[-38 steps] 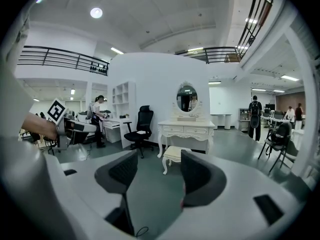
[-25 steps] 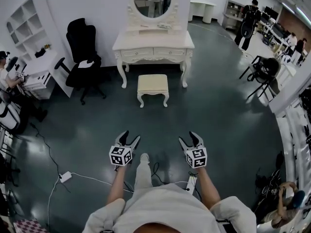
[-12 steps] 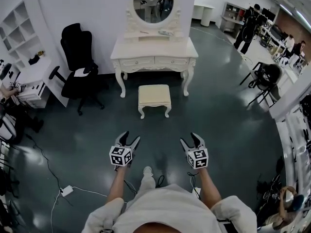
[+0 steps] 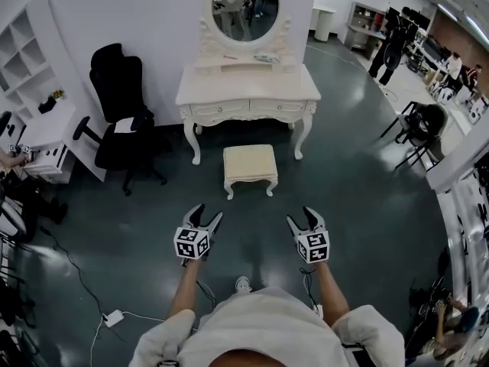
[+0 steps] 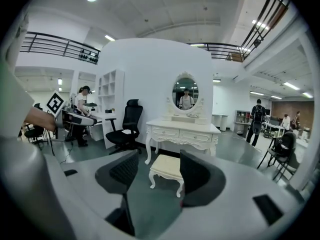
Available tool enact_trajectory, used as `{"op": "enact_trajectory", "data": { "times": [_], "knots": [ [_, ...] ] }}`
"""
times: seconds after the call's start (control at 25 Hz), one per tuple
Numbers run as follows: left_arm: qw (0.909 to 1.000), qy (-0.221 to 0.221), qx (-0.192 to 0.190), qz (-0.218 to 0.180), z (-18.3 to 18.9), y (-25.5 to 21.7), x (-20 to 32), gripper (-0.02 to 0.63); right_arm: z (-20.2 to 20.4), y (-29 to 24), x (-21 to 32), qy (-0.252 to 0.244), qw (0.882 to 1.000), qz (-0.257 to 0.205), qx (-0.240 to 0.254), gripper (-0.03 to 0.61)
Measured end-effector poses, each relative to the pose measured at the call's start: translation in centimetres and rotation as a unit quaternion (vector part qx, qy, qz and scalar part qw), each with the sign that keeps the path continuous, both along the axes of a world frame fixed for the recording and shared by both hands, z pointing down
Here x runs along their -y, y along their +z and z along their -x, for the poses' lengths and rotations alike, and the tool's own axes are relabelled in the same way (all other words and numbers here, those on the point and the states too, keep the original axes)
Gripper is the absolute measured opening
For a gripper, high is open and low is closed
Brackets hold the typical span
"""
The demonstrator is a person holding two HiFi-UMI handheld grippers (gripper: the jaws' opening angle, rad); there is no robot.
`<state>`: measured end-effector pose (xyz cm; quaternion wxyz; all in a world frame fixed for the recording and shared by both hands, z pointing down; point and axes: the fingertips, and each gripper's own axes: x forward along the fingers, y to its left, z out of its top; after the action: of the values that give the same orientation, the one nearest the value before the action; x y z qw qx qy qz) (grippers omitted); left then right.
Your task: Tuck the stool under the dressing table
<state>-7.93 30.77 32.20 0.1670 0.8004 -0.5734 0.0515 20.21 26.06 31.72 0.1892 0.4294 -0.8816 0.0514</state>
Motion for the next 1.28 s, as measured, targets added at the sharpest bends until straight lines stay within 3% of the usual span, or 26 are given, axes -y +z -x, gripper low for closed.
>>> {"op": "enact_trajectory", "data": {
  "times": [0.48, 0.92, 1.28],
  "knots": [
    [1.0000, 0.002, 0.000, -0.004, 5.8, 0.1, 6.0, 0.275, 5.3, 1.1, 5.2, 0.005, 1.000, 0.003, -0.016, 0.259],
    [1.0000, 0.003, -0.001, 0.008, 6.2, 1.6, 8.5, 0.275, 5.0, 2.9, 7.6, 0.011, 1.000, 0.015, -0.020, 0.259],
    [0.9997, -0.010, -0.005, 0.019, 6.3, 2.6, 14.6, 0.275, 5.1, 3.8, 14.0, 0.002, 1.000, 0.016, -0.015, 0.259]
  ]
}}
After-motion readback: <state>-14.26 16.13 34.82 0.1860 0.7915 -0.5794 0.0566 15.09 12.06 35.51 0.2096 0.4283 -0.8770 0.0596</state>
